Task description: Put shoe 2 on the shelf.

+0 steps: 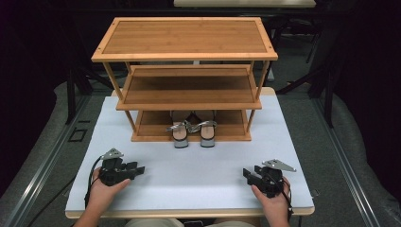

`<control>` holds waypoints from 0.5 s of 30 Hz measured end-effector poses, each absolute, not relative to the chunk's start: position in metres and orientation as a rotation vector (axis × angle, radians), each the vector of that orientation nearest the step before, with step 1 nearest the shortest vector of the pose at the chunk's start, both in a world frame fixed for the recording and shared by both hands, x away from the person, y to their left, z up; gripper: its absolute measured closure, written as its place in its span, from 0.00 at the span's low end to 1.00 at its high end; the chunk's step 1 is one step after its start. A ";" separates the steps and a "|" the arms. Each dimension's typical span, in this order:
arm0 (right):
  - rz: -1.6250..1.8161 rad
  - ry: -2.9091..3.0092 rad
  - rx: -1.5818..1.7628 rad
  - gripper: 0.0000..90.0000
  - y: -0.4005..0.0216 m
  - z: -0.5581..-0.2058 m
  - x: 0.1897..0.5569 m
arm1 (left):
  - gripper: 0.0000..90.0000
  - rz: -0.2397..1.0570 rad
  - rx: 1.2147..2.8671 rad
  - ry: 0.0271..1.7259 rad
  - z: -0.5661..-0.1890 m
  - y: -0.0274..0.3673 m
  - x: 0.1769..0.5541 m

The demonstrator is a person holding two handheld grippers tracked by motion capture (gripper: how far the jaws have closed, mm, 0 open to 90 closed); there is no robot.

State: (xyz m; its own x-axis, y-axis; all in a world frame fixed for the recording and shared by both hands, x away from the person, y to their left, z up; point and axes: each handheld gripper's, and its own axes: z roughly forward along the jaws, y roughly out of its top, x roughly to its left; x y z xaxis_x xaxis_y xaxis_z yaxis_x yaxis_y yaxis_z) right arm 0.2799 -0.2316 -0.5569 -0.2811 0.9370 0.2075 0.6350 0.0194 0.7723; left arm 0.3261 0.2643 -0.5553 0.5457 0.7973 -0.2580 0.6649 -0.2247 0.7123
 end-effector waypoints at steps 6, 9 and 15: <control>1.138 1.977 1.585 0.51 -0.226 -0.560 0.280 | 0.57 0.210 1.962 1.187 -0.557 0.264 0.326; 1.135 1.981 1.579 0.51 -0.224 -0.561 0.280 | 0.57 0.215 1.954 1.197 -0.556 0.264 0.326; 1.134 1.982 1.581 0.50 -0.223 -0.563 0.281 | 0.55 0.216 1.946 1.209 -0.558 0.264 0.326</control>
State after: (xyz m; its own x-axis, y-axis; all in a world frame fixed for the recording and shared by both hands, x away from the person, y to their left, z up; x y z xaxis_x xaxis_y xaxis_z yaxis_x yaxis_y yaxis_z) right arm 0.2808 -0.2227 -0.5632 -0.3074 0.9313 0.1955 0.6404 0.0505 0.7664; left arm 0.3263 0.2643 -0.5575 0.5250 0.8106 -0.2595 0.6709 -0.2066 0.7121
